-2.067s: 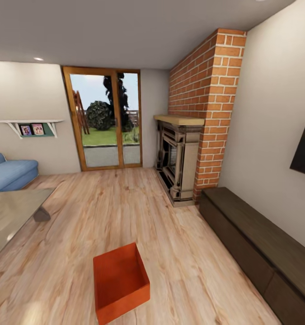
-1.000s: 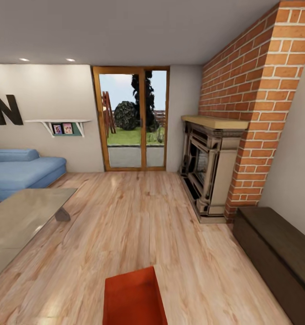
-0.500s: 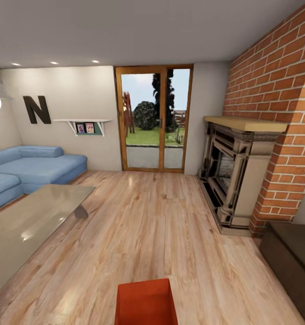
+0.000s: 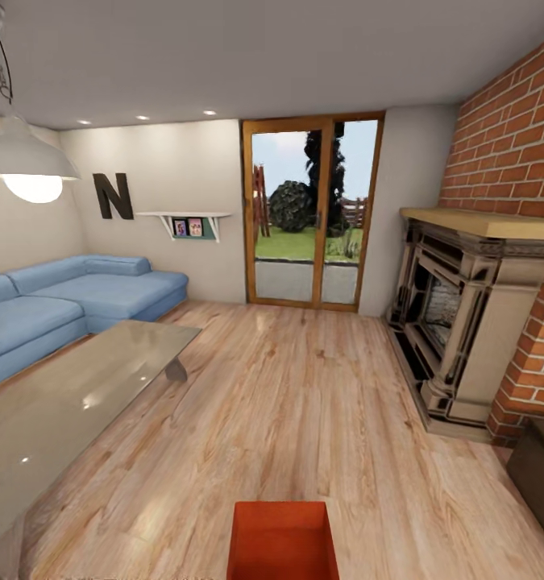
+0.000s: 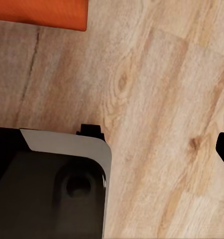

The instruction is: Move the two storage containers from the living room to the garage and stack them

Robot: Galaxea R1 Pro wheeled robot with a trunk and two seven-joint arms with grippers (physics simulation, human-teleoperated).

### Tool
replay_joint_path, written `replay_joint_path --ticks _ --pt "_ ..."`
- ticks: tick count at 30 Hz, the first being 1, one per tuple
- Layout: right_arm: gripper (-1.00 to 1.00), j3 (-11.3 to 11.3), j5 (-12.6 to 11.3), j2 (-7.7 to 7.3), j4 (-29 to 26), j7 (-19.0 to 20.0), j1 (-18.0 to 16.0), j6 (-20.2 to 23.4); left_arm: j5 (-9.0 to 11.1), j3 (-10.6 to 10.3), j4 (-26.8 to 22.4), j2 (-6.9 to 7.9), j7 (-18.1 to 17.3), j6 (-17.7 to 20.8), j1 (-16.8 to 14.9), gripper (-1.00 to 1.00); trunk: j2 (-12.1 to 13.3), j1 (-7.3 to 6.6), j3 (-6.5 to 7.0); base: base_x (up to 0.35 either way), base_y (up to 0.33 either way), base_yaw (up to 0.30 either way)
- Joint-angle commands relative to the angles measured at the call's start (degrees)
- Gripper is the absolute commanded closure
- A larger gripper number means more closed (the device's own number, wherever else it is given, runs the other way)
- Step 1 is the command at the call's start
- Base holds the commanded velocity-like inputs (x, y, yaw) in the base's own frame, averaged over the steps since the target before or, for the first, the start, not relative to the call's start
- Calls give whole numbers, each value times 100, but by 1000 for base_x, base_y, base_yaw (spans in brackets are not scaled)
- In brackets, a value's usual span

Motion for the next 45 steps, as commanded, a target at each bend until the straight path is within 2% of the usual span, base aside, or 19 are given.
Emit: replay_joint_path --ticks 1,21,45 --pt "-100 44 -19 1 18 -14 -7 -31 9 43 10 -2 -6 -18 -5 -100 -5 0 -7 0 0 88" --pt "-100 48 -19 -8 18 -14 -7 -12 11 36 13 -19 -5 -18 -5 -100 -5 0 -7 -2 -1 8" --pt "-100 45 -27 -8 18 -14 -7 -35 18 43 13 -21 -4 -18 -5 -100 -5 0 -7 -80 -27 -24"
